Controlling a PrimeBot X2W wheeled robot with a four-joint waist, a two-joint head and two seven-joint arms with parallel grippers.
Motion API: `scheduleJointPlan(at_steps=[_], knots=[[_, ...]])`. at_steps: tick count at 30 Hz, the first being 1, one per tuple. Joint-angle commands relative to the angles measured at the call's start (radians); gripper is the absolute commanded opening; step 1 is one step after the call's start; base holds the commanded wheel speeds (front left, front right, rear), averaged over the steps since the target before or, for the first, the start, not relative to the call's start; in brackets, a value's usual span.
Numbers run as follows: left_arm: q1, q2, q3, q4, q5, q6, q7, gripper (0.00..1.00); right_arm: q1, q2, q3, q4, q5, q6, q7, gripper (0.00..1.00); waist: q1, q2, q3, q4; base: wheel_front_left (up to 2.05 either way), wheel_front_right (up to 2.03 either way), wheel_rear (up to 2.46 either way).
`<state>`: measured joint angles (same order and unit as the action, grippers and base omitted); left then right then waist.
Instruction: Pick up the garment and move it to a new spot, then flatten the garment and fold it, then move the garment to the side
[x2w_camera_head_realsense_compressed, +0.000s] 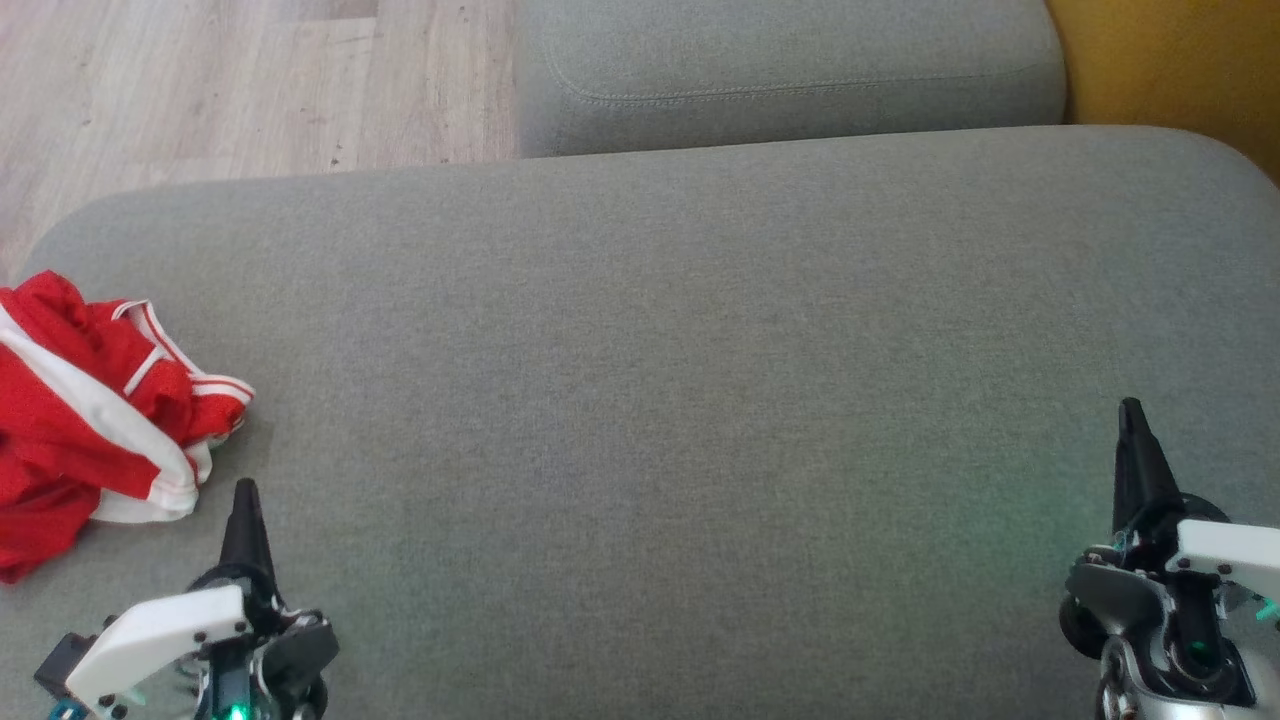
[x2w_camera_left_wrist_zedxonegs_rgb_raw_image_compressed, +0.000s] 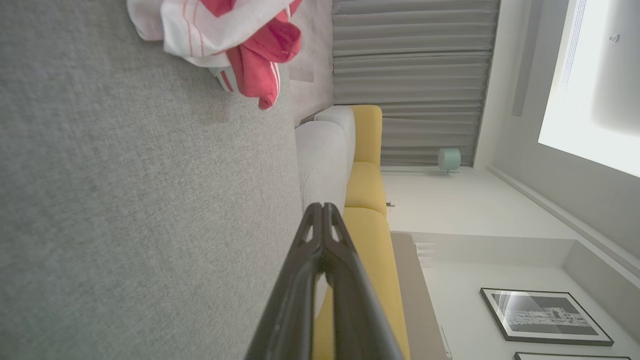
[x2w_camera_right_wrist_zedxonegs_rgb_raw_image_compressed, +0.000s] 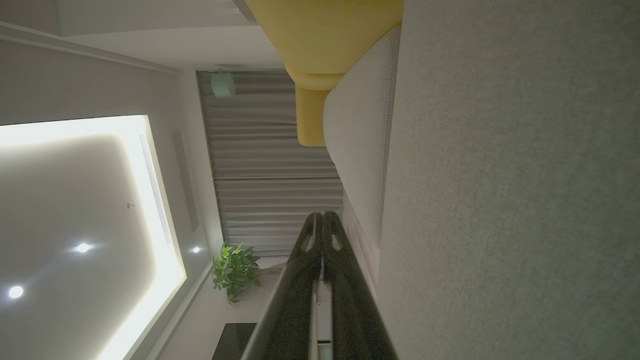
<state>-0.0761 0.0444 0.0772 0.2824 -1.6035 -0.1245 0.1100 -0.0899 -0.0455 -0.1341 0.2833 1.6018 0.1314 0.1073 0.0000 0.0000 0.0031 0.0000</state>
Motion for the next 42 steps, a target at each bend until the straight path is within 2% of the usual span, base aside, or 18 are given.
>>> scheduleJointPlan(at_steps=[1,15,16,20,28,42], knots=[[-0.032,0.006,0.036,-0.037,-0.005,-0.006,0.003,0.00,-0.018,-0.005,0.021,-0.039,0.007,-0.001,0.006,0.00,0.0000,0.0000,0.000,0.000,0.00,0.00,0.00],[-0.032,0.006,0.036,-0.037,-0.005,-0.006,0.003,0.00,-0.018,-0.005,0.021,-0.039,0.007,-0.001,0.006,0.00,0.0000,0.0000,0.000,0.000,0.00,0.00,0.00],[0.000,0.000,0.000,0.000,0.000,0.000,0.000,1.00,0.000,0.000,0.000,0.000,0.000,0.000,0.000,1.00,0.0000,0.0000,0.000,0.000,0.00,0.00,0.00],[0.016,-0.002,-0.008,0.046,0.001,0.001,-0.002,1.00,0.014,0.003,0.002,0.051,-0.001,0.000,-0.001,1.00,0.0000,0.0000,0.001,0.000,0.00,0.00,0.00],[0.007,0.004,-0.012,0.047,0.037,0.001,-0.026,1.00,-0.001,-0.007,0.029,0.045,-0.025,0.000,-0.024,1.00,0.0000,0.0000,0.004,-0.002,0.00,0.00,0.00],[-0.027,0.014,-0.025,0.057,0.210,0.000,-0.067,1.00,-0.053,-0.020,0.067,0.060,-0.162,0.000,-0.067,1.00,0.0000,0.0000,0.014,-0.006,0.00,0.00,0.00]])
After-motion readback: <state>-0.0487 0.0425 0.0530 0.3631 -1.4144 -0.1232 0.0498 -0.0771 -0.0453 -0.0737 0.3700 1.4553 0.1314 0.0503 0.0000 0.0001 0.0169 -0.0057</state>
